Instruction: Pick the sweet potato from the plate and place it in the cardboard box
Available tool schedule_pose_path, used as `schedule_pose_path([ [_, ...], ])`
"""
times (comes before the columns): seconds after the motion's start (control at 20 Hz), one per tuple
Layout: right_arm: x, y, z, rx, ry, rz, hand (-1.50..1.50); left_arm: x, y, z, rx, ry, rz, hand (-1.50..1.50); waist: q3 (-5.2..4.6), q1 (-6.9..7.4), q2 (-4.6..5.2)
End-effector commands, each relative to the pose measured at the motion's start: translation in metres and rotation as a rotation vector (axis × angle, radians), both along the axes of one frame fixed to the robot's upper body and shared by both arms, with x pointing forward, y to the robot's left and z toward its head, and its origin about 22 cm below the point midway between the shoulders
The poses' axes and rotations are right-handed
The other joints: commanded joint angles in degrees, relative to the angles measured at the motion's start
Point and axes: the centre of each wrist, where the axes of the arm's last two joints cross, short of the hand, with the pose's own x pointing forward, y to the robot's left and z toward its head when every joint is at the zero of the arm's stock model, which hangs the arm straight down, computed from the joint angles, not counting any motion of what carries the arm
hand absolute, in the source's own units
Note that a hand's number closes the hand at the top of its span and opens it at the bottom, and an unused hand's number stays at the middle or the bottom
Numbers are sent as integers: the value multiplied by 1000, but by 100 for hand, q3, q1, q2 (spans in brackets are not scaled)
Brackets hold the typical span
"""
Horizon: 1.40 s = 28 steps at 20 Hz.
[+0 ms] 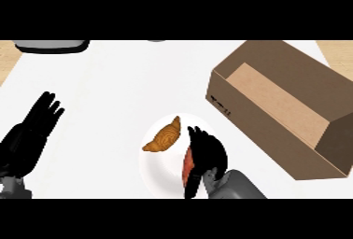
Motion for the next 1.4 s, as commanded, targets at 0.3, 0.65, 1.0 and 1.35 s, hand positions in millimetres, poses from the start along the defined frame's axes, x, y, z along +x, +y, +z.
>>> schedule_pose_path([
  [0.3, 12, 10, -8, -29, -89, 21, 150, 21, -16, -2, 0, 1, 11, 0, 1, -9, 8],
  [0.65, -3, 3, -11, -24, -92, 39, 150, -7, -6, 7, 5, 9, 3, 0, 1, -10, -2],
  [1.0, 10, 4, -10, -92, -220, 282, 150, -4, -12, -10, -6, 9, 10, 0, 0, 4, 1],
  [1.35, 25, 14, 24, -141, -384, 317, 150, 3, 6, 3, 0, 4, 10, 0, 0, -10, -3],
])
